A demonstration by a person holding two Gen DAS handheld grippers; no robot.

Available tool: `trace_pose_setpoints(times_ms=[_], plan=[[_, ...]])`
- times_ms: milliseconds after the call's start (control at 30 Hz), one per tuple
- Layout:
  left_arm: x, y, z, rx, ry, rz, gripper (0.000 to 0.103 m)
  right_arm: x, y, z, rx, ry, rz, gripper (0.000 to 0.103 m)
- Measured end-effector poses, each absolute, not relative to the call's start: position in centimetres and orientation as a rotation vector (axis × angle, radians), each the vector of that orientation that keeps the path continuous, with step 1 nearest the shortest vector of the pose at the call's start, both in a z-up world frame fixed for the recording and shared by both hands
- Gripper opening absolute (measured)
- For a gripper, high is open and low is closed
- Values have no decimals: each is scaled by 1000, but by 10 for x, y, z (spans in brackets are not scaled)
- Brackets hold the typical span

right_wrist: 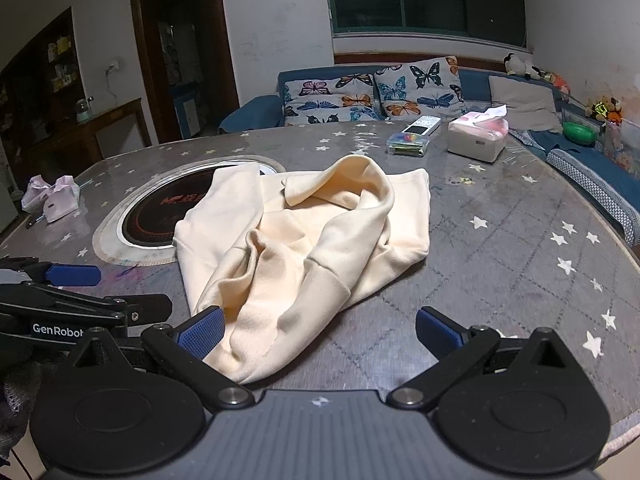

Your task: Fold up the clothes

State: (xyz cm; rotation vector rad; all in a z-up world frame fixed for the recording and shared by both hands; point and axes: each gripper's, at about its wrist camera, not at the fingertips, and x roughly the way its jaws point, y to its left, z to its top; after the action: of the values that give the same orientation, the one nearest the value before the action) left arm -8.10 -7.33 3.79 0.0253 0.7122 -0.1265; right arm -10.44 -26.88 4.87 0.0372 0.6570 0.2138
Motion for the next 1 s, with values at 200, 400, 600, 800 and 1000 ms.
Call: trace_pose_setpoints(times_ms=[200, 400, 600, 800, 1000], plan=[[-89, -76, 38, 41, 709, -140, 103, -110, -269, 49, 37, 657, 217, 102], [-97, -80, 37, 61, 710, -157, 103, -114, -271, 47, 40, 662, 214, 101], [-101, -82, 36, 73, 711, -166, 103, -117, -272, 46, 43, 665, 211, 99], [-103, -85, 34, 84, 716, -172, 103, -118, -273, 46, 45, 665, 207, 99], [-103, -86, 34, 89, 715, -175, 103, -117, -273, 46, 45, 664, 207, 98]])
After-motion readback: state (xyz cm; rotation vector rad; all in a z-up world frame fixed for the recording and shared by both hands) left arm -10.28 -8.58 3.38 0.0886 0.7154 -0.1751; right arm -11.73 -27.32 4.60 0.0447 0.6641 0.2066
